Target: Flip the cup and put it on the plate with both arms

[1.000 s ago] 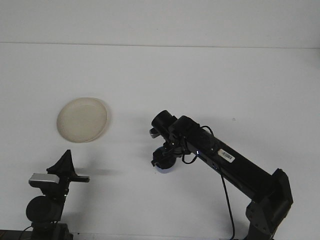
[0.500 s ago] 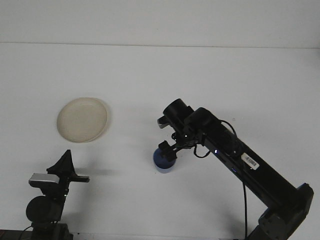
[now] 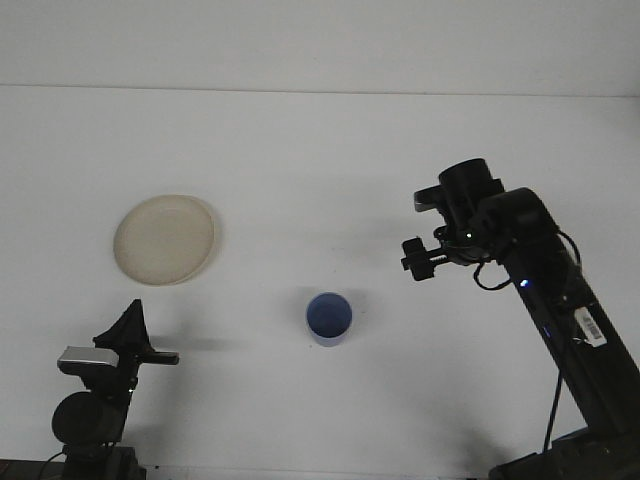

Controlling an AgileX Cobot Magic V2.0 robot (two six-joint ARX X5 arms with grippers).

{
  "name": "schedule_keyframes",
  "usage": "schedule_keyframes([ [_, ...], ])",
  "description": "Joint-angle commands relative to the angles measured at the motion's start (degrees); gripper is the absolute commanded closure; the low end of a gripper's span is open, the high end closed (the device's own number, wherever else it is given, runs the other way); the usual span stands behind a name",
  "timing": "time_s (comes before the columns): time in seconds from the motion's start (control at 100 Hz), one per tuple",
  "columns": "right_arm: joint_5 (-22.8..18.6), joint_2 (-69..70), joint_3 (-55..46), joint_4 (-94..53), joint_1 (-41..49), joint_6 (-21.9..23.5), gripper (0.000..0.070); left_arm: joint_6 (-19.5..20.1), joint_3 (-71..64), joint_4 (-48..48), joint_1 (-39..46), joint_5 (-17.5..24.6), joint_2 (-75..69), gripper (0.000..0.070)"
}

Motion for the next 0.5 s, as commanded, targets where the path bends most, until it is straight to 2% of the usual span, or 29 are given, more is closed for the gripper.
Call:
schedule_keyframes([
  [0.0,0.2,-1.8,-0.6,1.3,-1.9,-1.0,0.0165,-0.1,-1.2,0.5,0.1,0.1,-0.1,0.0689],
  [0.26,0.2,-15.3,-14.2,11.8,-9.0,-1.0,0.0169,-0.1,-1.2,0.6,0.1,0.1,-0.1,0.0688],
  [0.49,0.2,-31.4,-30.6,25.2,-10.6,-1.0,0.0169,-0.1,-1.2,0.6,0.1,0.1,-0.1,0.0688],
])
